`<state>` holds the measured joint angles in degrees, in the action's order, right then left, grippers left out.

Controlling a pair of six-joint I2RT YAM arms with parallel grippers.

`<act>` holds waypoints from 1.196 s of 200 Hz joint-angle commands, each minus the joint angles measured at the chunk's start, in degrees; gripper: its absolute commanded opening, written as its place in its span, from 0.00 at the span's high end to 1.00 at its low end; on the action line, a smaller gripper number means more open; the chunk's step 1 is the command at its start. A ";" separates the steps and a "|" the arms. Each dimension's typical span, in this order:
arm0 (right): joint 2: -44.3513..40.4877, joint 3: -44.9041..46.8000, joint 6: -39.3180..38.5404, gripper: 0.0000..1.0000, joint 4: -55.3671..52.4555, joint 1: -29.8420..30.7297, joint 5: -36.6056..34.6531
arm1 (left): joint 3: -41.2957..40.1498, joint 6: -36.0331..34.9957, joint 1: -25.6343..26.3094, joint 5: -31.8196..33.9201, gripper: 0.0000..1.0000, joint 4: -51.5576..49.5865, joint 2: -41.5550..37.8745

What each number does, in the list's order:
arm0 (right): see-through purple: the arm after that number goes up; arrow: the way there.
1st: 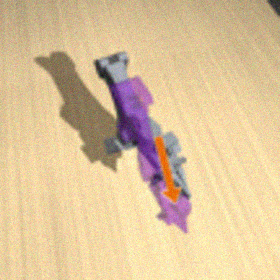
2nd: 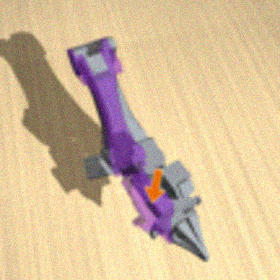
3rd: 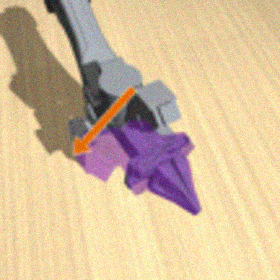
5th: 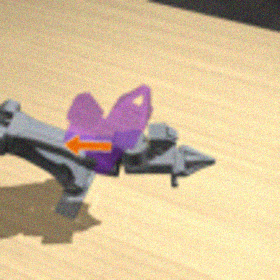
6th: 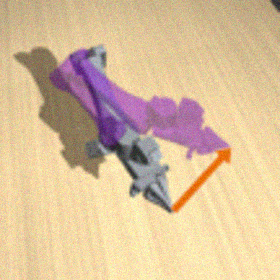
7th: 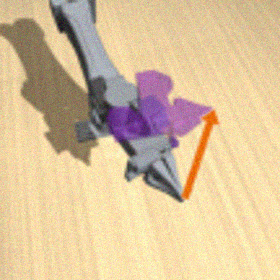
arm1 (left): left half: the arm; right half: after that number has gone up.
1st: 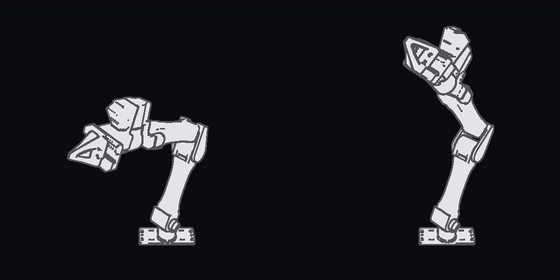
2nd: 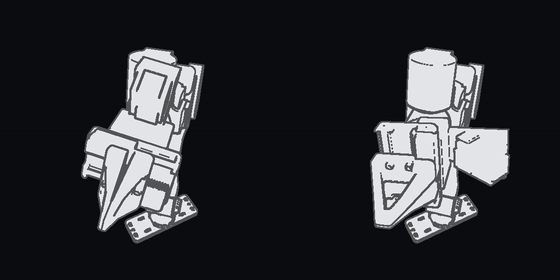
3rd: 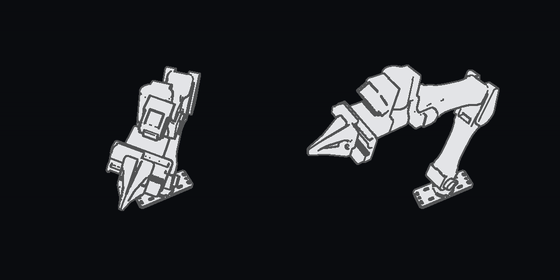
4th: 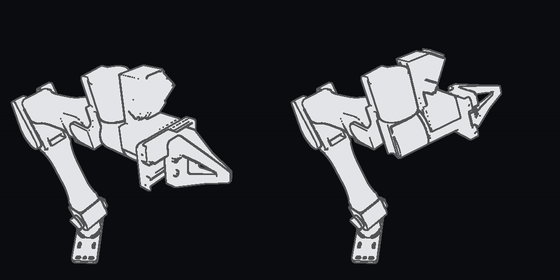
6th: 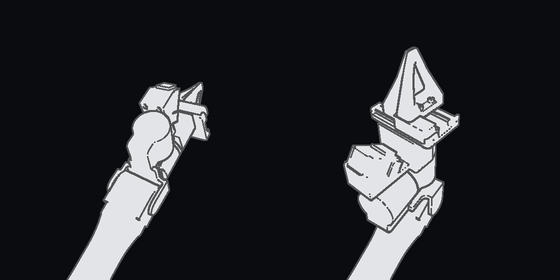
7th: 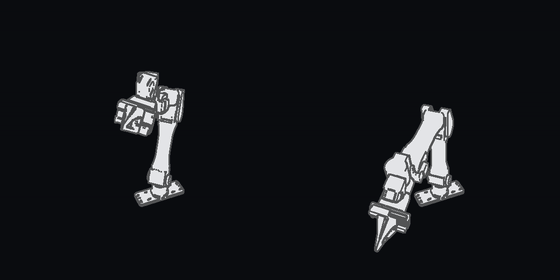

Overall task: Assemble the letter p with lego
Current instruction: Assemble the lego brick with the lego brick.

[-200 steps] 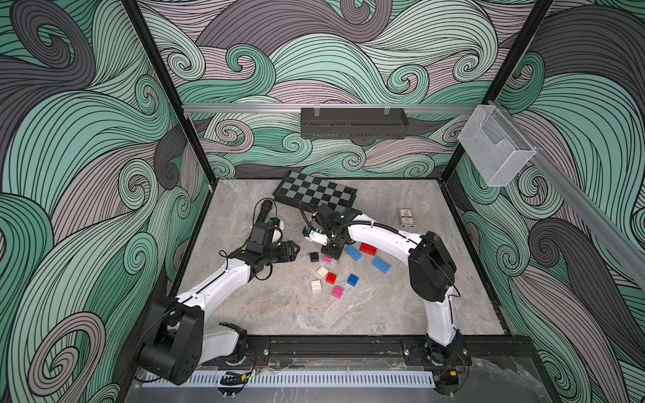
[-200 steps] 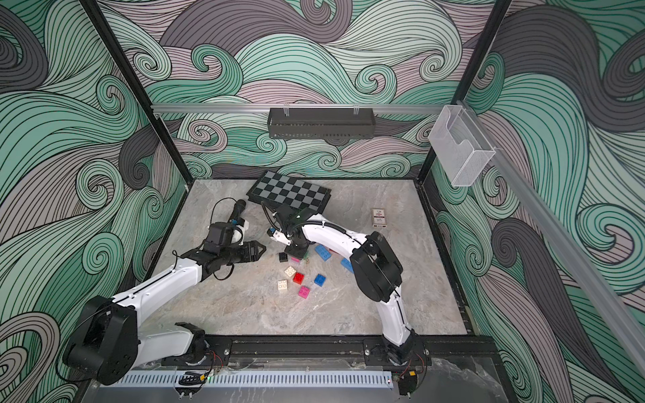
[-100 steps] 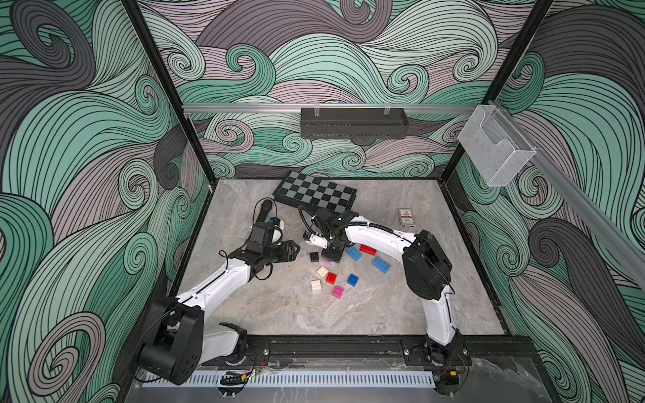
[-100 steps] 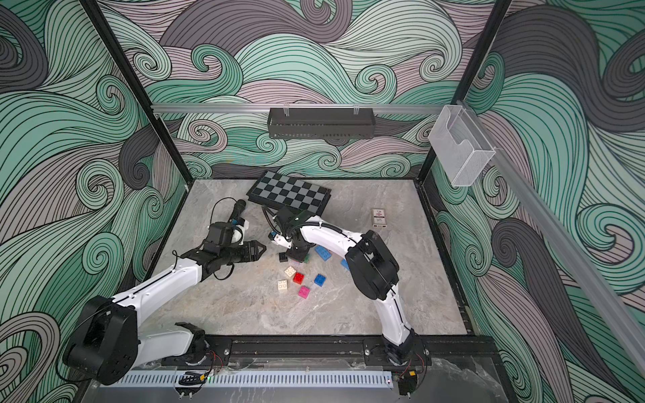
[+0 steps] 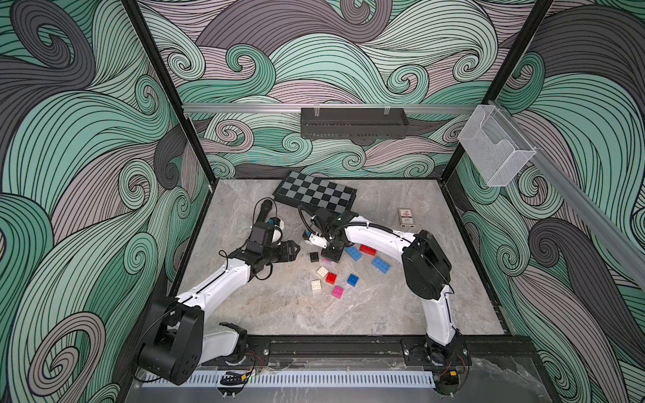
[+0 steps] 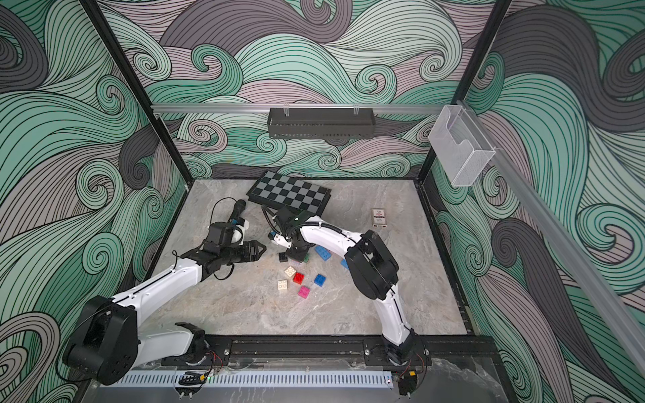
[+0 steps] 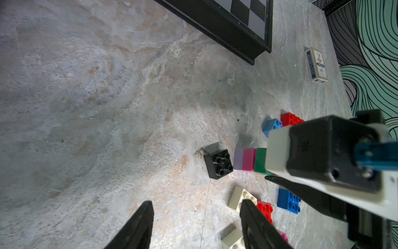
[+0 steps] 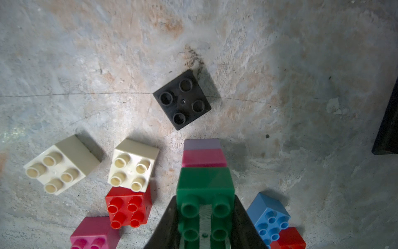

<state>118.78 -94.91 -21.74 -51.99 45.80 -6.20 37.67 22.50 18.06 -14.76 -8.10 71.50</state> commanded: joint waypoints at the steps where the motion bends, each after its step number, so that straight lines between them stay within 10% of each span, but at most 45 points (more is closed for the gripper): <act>1: -0.17 -0.04 -0.50 0.93 -1.35 0.17 -0.20 | -0.19 -0.78 -0.15 -0.79 0.35 0.62 0.30; 239: 7.14 -0.43 -0.51 0.97 -4.91 -1.24 4.87 | -0.50 -0.64 -0.05 -2.11 0.35 1.23 0.20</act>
<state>120.66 -96.68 -21.71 -53.60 44.62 -3.20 37.56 22.52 18.06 -15.97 -7.70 71.50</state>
